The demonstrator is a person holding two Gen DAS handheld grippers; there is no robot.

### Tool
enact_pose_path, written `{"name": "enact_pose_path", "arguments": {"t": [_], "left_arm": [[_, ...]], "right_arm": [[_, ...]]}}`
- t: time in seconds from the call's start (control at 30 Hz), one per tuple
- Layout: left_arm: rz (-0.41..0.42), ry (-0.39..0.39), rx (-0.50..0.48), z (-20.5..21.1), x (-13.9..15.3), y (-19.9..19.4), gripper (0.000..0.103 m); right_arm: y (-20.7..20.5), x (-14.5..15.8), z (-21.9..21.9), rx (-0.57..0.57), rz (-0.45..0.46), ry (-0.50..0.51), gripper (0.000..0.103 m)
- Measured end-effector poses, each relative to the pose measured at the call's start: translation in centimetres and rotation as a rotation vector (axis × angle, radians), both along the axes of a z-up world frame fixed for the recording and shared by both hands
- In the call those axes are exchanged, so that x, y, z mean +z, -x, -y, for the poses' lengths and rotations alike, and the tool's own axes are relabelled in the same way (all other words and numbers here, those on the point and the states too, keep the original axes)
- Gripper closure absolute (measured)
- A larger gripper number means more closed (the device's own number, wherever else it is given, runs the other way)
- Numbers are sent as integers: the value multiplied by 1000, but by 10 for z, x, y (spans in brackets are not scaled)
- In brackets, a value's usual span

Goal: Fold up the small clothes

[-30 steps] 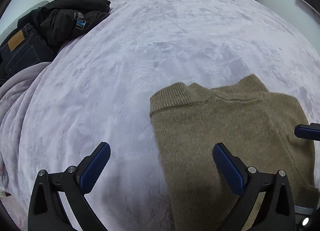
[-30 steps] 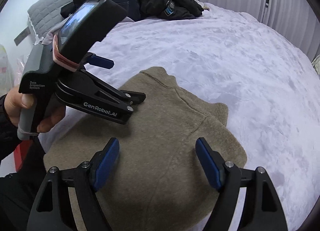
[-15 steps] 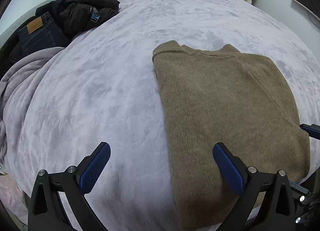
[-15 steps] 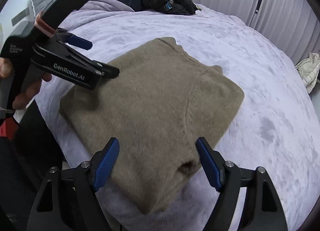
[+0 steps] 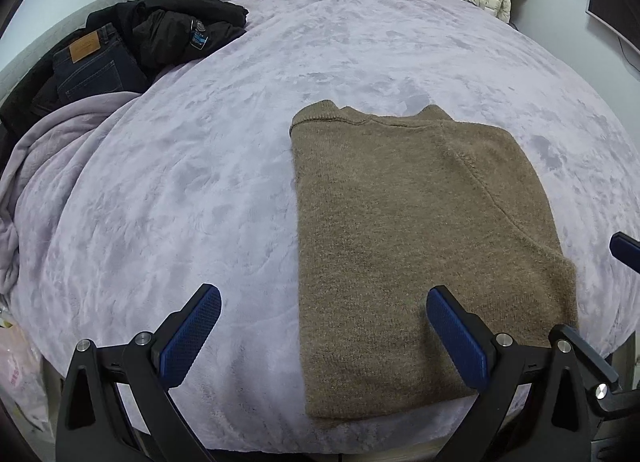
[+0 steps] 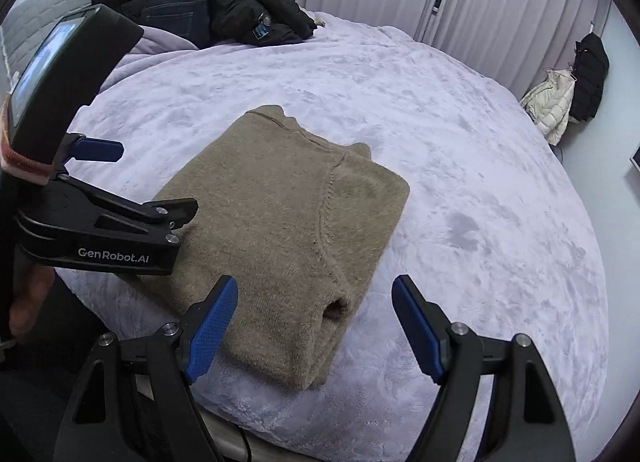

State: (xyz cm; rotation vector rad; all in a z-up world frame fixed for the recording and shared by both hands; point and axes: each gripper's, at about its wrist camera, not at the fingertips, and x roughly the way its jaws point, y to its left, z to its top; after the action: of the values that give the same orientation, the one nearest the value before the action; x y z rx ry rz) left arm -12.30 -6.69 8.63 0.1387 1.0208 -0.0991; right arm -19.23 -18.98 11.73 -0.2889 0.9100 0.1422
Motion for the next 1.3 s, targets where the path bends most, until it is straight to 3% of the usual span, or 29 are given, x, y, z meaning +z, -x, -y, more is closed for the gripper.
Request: {"name": "enact_pose_path", "arguments": {"t": [0.17,0.3,0.5,1.3], "left_arm": [[-31,-46,42,2,-5,-1,0],[-69,40,12,3,-8,0,0],[-25,22,31,8,-6,1,0],[-51,7,72,2,-13,-11,0]], "right_arm": [[-2,-7,3,-41,-43,-37,21],[-6,-13,4,-63,-59,-50,21],[-7,-20,2,-73,-80,-55,21],[-19,-22,6,-81,-98,-75,21]]}}
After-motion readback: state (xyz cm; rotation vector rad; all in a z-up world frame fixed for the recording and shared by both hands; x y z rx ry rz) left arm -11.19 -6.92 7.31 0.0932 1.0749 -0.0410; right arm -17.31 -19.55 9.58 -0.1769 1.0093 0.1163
